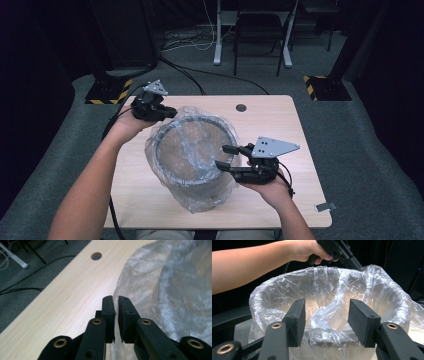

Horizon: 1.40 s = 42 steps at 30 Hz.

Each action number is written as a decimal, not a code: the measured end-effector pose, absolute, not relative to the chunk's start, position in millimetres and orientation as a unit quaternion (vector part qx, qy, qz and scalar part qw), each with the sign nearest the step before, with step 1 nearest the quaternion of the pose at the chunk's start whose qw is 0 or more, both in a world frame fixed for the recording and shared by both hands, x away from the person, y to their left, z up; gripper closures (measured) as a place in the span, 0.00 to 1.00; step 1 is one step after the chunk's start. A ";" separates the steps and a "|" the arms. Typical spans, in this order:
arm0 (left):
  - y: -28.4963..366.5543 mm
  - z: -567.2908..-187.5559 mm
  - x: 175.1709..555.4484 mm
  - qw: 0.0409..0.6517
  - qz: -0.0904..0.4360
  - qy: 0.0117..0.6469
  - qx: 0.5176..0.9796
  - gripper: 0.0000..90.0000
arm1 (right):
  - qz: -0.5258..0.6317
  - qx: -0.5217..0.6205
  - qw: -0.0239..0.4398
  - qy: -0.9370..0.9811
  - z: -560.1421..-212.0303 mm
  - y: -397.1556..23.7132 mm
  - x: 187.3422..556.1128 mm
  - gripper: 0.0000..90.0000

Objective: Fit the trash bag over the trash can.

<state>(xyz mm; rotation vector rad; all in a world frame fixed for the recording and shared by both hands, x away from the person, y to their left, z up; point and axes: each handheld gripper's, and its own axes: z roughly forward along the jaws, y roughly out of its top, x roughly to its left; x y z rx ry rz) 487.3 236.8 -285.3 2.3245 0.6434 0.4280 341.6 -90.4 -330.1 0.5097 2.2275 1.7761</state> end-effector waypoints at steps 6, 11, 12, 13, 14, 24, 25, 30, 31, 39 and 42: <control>235.8 -298.6 485.1 0.326 0.138 0.240 0.904 0.99 | 0.608 0.175 0.124 0.764 -329.9 -90.4 341.4 0.53; 240.3 -306.3 482.4 0.332 0.121 0.243 0.903 1.00 | 0.608 0.176 0.124 0.764 -329.9 -90.4 341.1 0.53; 241.9 -307.9 482.0 0.332 0.120 0.243 0.904 1.00 | 0.608 0.176 0.124 0.764 -329.9 -90.4 341.1 0.53; 243.1 -309.7 481.7 0.330 0.119 0.245 0.904 1.00 | 0.608 0.176 0.124 0.764 -329.9 -90.4 341.1 0.53; 244.4 -311.4 481.6 0.327 0.118 0.246 0.905 1.00 | 0.609 0.176 0.124 0.764 -330.0 -90.4 341.0 0.53; 251.9 -323.5 481.3 0.322 0.117 0.263 0.902 0.84 | 0.609 0.177 0.125 0.763 -330.0 -90.8 340.5 0.53; 251.9 -323.5 481.3 0.322 0.117 0.263 0.902 0.75 | 0.609 0.177 0.125 0.763 -330.0 -90.8 340.5 0.53; 271.0 -321.8 475.6 0.345 0.140 0.285 0.883 0.54 | 0.613 0.185 0.129 0.758 -327.0 -95.3 339.3 0.49; 271.0 -321.8 475.6 0.345 0.140 0.285 0.883 0.52 | 0.615 0.186 0.130 0.755 -325.9 -96.6 339.0 0.49; 297.6 -313.1 460.6 0.384 0.148 0.289 0.864 0.45 | 0.615 0.190 0.137 0.753 -318.2 -106.5 335.3 0.45; 306.8 -310.2 455.1 0.397 0.152 0.293 0.856 0.44 | 0.616 0.192 0.140 0.751 -315.9 -110.7 334.3 0.45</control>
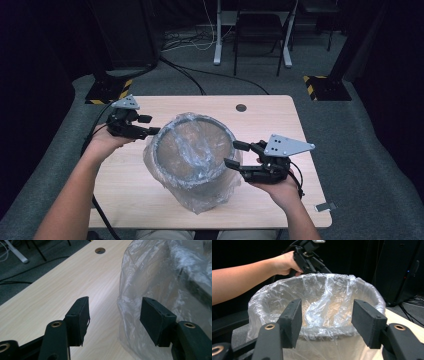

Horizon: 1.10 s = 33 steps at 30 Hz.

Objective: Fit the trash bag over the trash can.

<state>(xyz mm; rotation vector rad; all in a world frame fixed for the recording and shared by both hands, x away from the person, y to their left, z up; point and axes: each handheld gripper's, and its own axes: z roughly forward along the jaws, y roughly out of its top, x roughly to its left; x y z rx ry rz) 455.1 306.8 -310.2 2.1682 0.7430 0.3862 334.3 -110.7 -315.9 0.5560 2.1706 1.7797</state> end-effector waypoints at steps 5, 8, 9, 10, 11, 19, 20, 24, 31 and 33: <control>321.3 -310.8 441.9 0.414 0.160 0.293 0.847 0.43 | 0.609 0.200 0.150 0.753 -314.1 -119.3 334.1 0.44; 329.7 -315.4 435.4 0.423 0.161 0.297 0.841 0.43 | 0.603 0.210 0.156 0.754 -315.0 -126.0 335.4 0.44; 332.1 -317.4 433.6 0.425 0.162 0.299 0.839 0.43 | 0.600 0.215 0.159 0.754 -315.9 -128.5 336.2 0.43; 334.5 -319.6 432.1 0.428 0.161 0.301 0.837 0.42 | 0.595 0.219 0.163 0.756 -317.1 -131.0 336.9 0.43; 336.9 -321.9 430.4 0.431 0.161 0.302 0.835 0.41 | 0.590 0.225 0.168 0.757 -318.7 -133.4 337.4 0.43; 351.4 -341.9 419.9 0.456 0.160 0.311 0.818 0.39 | 0.563 0.266 0.178 0.762 -339.0 -154.0 344.4 0.43; 352.4 -344.7 419.2 0.459 0.158 0.312 0.817 0.38 | 0.560 0.271 0.179 0.762 -341.8 -156.3 345.5 0.43; 353.6 -355.0 416.1 0.461 0.159 0.314 0.815 0.37 | 0.550 0.291 0.179 0.762 -351.6 -164.5 350.3 0.43; 355.3 -372.3 409.3 0.465 0.165 0.315 0.811 0.37 | 0.534 0.312 0.185 0.764 -369.9 -173.8 356.4 0.43; 355.3 -377.7 408.2 0.465 0.163 0.317 0.811 0.37 | 0.530 0.316 0.186 0.764 -376.4 -175.3 358.6 0.42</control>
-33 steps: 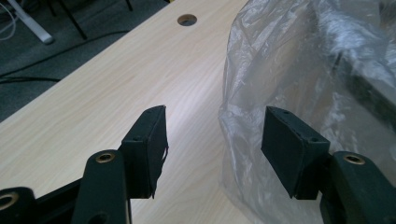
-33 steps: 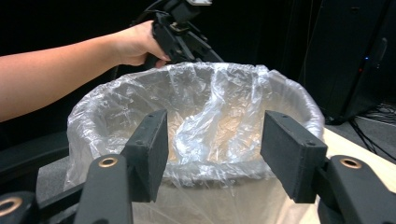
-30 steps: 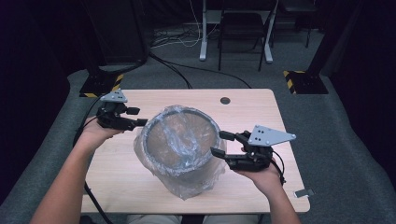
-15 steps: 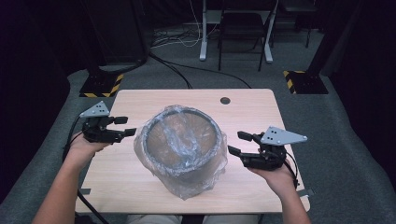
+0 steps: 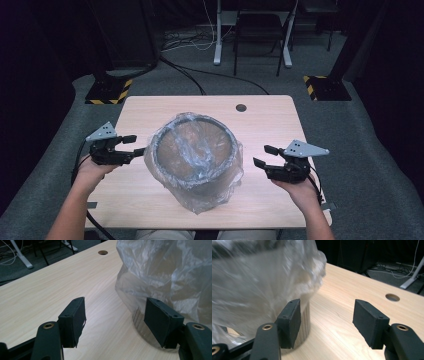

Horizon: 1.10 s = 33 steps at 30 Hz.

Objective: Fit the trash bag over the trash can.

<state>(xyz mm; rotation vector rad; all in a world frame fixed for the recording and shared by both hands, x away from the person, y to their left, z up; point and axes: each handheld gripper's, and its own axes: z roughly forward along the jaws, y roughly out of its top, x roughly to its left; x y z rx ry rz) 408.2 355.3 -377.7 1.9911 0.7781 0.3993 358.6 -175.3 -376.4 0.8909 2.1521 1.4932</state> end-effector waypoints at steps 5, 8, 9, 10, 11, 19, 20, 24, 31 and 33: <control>354.3 -389.8 406.5 0.466 0.162 0.322 0.808 0.35 | 0.518 0.329 0.184 0.768 -392.0 -178.1 364.0 0.41; 352.7 -395.9 405.9 0.466 0.163 0.322 0.808 0.34 | 0.512 0.336 0.182 0.769 -399.9 -179.3 367.0 0.40; 352.0 -397.7 405.7 0.467 0.162 0.323 0.807 0.34 | 0.510 0.338 0.181 0.770 -402.6 -179.7 368.2 0.40; 351.6 -399.3 405.3 0.466 0.163 0.322 0.808 0.34 | 0.507 0.342 0.178 0.771 -405.4 -180.1 369.3 0.40; 351.0 -401.1 405.0 0.465 0.164 0.322 0.808 0.34 | 0.503 0.344 0.176 0.773 -408.3 -180.3 370.6 0.40; 347.3 -416.1 404.0 0.458 0.164 0.321 0.812 0.34 | 0.479 0.366 0.175 0.779 -426.4 -184.3 377.5 0.40; 347.0 -418.0 404.1 0.457 0.164 0.321 0.813 0.34 | 0.479 0.368 0.176 0.778 -427.8 -184.9 378.0 0.40; 346.2 -424.0 403.7 0.453 0.164 0.325 0.814 0.35 | 0.475 0.375 0.181 0.775 -432.9 -187.6 379.1 0.40; 346.4 -433.5 403.6 0.449 0.169 0.330 0.813 0.34 | 0.468 0.388 0.189 0.771 -439.6 -192.3 379.2 0.40; 346.8 -436.9 403.6 0.449 0.171 0.333 0.811 0.34 | 0.465 0.391 0.191 0.771 -441.6 -193.9 379.3 0.40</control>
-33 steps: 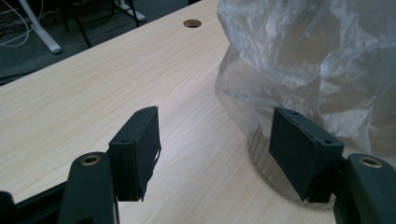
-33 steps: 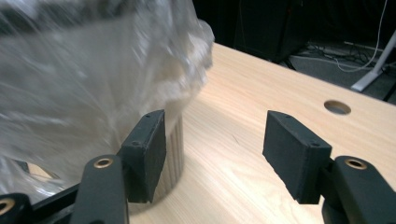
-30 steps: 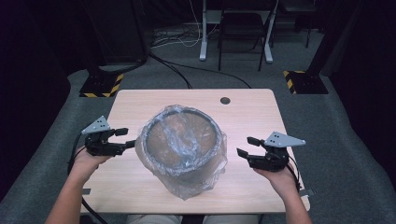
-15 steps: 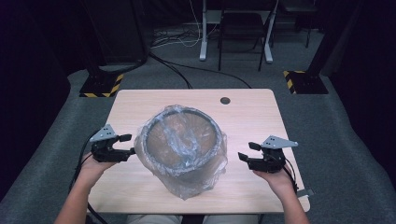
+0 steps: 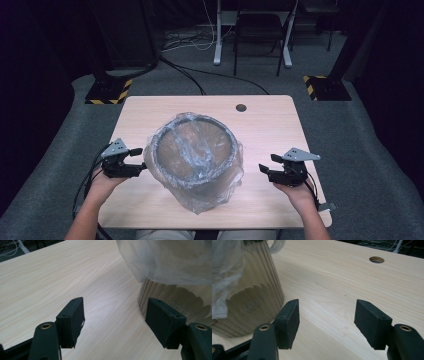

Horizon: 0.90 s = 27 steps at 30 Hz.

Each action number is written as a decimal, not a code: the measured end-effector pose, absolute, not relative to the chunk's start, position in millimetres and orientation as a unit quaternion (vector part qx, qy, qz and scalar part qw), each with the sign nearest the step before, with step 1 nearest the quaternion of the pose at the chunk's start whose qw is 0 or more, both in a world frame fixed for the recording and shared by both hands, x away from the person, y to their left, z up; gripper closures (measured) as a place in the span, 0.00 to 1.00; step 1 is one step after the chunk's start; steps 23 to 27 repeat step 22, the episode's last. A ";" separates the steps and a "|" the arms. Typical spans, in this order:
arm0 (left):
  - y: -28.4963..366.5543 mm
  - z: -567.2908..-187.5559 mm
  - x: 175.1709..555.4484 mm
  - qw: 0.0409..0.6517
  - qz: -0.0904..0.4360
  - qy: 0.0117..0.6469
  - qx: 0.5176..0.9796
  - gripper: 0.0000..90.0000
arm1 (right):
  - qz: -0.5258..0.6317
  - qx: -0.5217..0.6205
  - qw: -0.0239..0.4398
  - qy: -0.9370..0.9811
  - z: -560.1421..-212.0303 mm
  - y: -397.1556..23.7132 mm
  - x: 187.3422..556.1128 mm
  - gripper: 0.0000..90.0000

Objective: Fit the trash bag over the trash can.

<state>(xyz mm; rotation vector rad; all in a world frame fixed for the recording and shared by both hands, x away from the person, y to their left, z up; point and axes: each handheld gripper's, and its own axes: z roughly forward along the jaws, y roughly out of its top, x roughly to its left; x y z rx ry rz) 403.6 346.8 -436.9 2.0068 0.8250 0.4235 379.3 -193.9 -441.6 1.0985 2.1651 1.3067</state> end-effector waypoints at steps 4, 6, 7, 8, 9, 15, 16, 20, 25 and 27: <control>347.9 -444.2 404.2 0.446 0.172 0.344 0.808 0.34 | 0.462 0.401 0.195 0.767 -445.9 -197.4 379.8 0.40; 348.5 -447.7 404.5 0.445 0.171 0.347 0.808 0.34 | 0.459 0.406 0.193 0.767 -448.6 -199.2 380.7 0.40; 349.0 -449.3 404.6 0.446 0.170 0.348 0.807 0.34 | 0.457 0.408 0.194 0.766 -450.3 -200.0 381.1 0.40; 349.5 -450.7 404.6 0.445 0.170 0.350 0.807 0.34 | 0.455 0.411 0.194 0.766 -452.0 -200.8 381.1 0.40; 350.1 -452.0 404.6 0.445 0.170 0.351 0.806 0.34 | 0.453 0.413 0.195 0.765 -453.9 -201.7 381.4 0.40; 355.0 -458.6 403.9 0.449 0.170 0.360 0.800 0.34 | 0.450 0.427 0.199 0.758 -461.6 -206.2 382.1 0.40; 355.7 -459.8 403.7 0.448 0.171 0.362 0.800 0.34 | 0.451 0.428 0.200 0.757 -462.5 -206.5 382.1 0.40; 357.7 -464.8 404.2 0.444 0.168 0.365 0.801 0.34 | 0.451 0.429 0.203 0.756 -465.0 -206.9 382.0 0.40; 357.8 -467.2 404.8 0.441 0.166 0.366 0.802 0.34 | 0.451 0.428 0.205 0.756 -466.1 -207.3 382.0 0.40; 357.8 -467.2 404.8 0.441 0.166 0.366 0.802 0.34 | 0.451 0.428 0.205 0.756 -466.1 -207.3 382.0 0.40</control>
